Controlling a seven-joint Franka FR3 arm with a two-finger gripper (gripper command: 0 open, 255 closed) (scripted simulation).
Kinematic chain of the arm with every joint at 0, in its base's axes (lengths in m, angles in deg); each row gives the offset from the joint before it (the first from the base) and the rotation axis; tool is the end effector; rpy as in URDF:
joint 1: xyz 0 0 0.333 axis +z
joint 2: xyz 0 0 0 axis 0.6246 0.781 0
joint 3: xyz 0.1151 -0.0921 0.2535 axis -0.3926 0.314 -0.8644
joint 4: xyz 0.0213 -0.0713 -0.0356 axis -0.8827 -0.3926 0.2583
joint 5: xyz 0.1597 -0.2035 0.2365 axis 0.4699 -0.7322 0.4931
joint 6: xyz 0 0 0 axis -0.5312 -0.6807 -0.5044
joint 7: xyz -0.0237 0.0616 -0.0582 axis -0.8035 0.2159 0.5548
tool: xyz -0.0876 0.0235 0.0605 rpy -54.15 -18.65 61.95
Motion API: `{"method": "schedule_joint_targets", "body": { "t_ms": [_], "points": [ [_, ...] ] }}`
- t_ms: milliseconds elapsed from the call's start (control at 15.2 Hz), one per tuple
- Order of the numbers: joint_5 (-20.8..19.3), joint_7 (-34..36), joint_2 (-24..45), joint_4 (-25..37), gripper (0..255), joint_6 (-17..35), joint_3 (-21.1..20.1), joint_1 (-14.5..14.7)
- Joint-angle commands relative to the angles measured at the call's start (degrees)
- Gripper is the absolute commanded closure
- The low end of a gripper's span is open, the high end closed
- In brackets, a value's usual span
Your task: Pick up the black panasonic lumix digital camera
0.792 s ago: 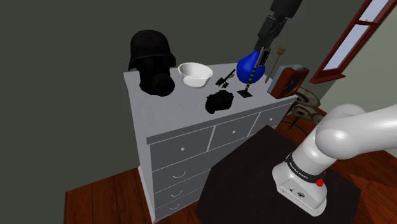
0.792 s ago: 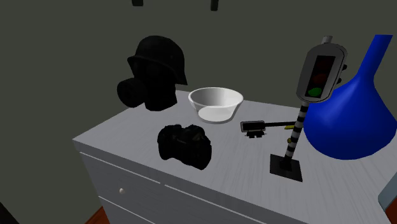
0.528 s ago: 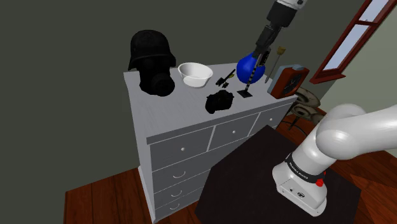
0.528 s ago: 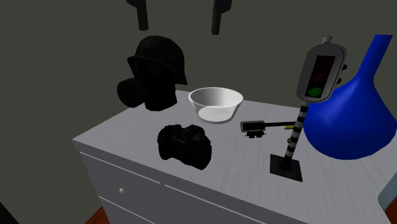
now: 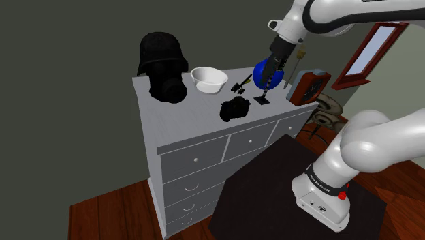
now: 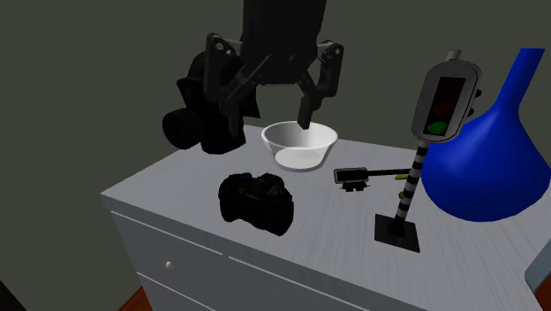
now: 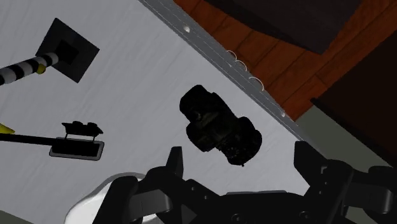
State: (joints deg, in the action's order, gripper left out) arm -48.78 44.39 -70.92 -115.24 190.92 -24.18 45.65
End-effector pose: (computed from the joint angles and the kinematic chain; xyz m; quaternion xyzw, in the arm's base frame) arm 0.3252 0.0026 0.4911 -0.9586 -0.2657 -0.0897 0.0491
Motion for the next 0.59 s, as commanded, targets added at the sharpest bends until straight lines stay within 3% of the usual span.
{"method": "schedule_joint_targets", "body": {
  "t_ms": [0, 330, 528],
  "points": [
    [0.0, -5.4, 1.8, -3.0, 0, 5.2, 2.0, 1.3],
    [1.4, -19.2, 9.7, -6.6, 0, 17.3, 7.8, 5.7],
    [2.1, -21.3, 11.7, -7.7, 0, 20.4, 8.7, 6.6]
  ]
}}
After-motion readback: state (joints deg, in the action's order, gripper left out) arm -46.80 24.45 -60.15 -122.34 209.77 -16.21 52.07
